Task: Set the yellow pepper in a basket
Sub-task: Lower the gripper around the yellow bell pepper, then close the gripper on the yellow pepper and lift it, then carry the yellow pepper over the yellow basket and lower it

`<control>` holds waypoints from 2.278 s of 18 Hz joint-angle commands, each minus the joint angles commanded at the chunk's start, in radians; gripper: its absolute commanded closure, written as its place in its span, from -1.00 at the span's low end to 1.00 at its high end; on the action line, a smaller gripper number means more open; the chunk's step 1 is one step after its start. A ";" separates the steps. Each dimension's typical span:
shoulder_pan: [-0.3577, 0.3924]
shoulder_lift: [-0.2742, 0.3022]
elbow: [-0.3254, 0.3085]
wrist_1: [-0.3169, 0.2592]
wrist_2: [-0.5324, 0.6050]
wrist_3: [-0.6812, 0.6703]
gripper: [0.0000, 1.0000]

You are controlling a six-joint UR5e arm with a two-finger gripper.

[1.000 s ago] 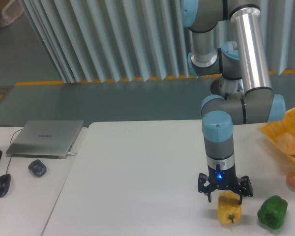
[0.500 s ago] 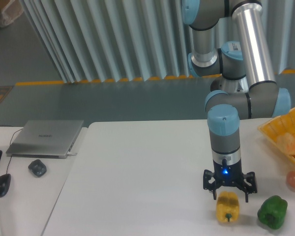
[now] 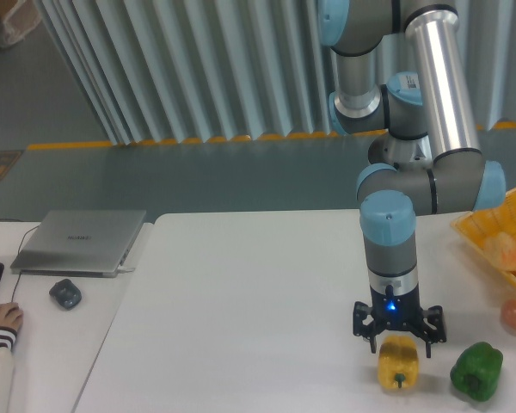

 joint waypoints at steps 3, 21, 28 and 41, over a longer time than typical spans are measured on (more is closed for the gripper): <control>0.000 0.000 0.000 -0.002 0.000 0.009 -0.99; 0.018 0.136 0.005 -0.132 0.002 0.411 0.10; 0.116 0.228 -0.012 -0.348 -0.008 0.988 0.07; 0.354 0.337 -0.049 -0.532 -0.058 1.587 0.07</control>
